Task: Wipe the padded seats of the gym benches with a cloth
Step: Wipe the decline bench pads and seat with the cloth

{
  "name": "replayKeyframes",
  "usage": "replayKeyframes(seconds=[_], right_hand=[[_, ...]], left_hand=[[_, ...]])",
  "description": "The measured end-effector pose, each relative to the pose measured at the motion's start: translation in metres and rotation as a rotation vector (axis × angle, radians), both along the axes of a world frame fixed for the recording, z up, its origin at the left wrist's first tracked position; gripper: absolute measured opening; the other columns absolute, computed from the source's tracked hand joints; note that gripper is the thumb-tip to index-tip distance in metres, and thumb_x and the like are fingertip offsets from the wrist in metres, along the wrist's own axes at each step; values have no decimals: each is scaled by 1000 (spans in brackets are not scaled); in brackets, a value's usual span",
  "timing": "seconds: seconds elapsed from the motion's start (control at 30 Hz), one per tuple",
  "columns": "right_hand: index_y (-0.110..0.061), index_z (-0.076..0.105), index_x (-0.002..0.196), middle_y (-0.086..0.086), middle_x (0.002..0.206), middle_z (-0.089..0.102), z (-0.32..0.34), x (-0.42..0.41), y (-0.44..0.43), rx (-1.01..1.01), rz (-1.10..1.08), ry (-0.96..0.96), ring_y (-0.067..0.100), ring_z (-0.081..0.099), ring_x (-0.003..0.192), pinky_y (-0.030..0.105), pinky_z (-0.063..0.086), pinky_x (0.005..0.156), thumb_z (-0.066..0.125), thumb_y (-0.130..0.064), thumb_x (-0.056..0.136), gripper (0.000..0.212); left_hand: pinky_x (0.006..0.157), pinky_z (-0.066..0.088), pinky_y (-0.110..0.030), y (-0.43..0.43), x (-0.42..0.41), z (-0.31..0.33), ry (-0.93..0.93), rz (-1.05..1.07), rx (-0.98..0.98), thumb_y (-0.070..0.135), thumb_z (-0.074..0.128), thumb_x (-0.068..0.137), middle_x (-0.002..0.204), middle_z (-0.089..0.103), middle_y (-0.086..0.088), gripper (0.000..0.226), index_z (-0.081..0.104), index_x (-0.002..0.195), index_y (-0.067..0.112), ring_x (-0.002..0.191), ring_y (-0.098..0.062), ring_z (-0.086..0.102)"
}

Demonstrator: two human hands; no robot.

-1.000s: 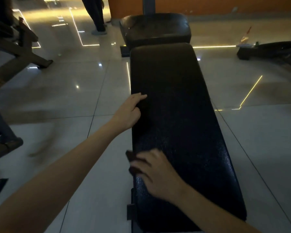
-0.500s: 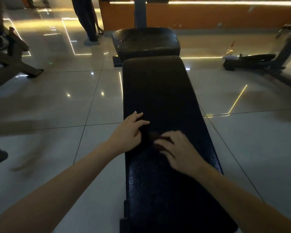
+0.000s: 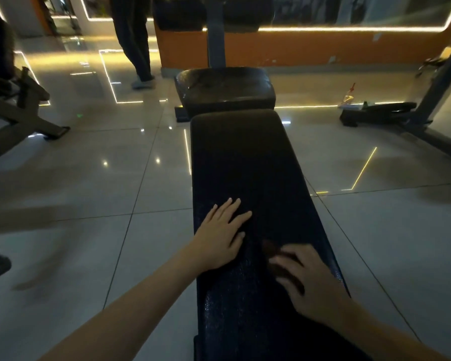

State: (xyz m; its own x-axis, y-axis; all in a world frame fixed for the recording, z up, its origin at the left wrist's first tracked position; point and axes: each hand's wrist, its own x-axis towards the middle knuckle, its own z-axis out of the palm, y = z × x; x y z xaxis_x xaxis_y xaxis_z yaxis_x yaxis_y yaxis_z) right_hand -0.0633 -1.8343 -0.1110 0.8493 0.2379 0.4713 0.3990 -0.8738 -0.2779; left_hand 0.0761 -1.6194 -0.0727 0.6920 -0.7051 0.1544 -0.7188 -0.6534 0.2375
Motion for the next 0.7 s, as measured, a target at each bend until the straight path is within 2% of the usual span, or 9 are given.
replayKeyframes(seconds=[0.07,0.13,0.17,0.23,0.3,0.43,0.57,0.7], right_hand=[[-45,53,127,-19,129,45,-29,-44,-5,-80,35,92,-2,43,114,20,49,90,55,-53,92,36],[-59,34,137,-27,132,39,-46,-70,-10,-171,36,139,-11,39,118,15,49,90,44,-69,91,48],[-57,34,139,-26,132,40,-46,-74,-13,-196,57,122,-10,40,118,15,48,94,44,-68,93,48],[-44,49,131,-17,131,46,-30,-70,-17,-197,118,63,0,46,117,18,43,99,44,-56,99,35],[-32,56,122,-7,126,50,-9,-52,-17,-163,118,2,9,49,111,24,47,93,41,-48,101,31],[-16,65,118,7,117,56,10,13,-26,-67,-57,-69,20,53,102,33,50,87,55,-34,90,35],[-11,66,118,13,115,57,20,62,-35,-81,-122,-90,27,53,100,37,48,85,56,-29,89,36],[-9,65,118,14,111,56,26,82,-31,-27,-235,-95,29,52,96,42,50,79,67,-20,87,33]], left_hand=[[122,-7,-35,-1,1,2,3,8,-23,36,35,103,165,6,1,53,24,154,32,151,-15,-6],[120,-10,-34,-4,1,3,8,35,-41,33,37,101,164,8,1,53,26,153,32,151,-16,-5],[120,-11,-35,-8,0,4,14,52,-55,32,38,100,164,9,0,53,28,152,31,151,-18,-5],[120,-10,-41,-16,-3,5,13,79,-74,30,39,99,164,10,1,52,30,151,33,151,-21,-5],[120,-9,-48,-26,-6,6,15,85,-82,30,40,99,164,11,2,51,32,150,34,151,-24,-6],[118,-10,-51,-41,-5,12,56,61,-118,30,42,100,163,15,2,48,39,147,32,151,-25,-4],[118,-8,-54,-53,-5,17,82,62,-118,30,44,99,163,16,1,51,37,149,31,151,-27,-3],[118,-7,-54,-59,-3,19,89,74,-112,28,45,97,162,16,0,56,32,151,30,151,-27,-2]])
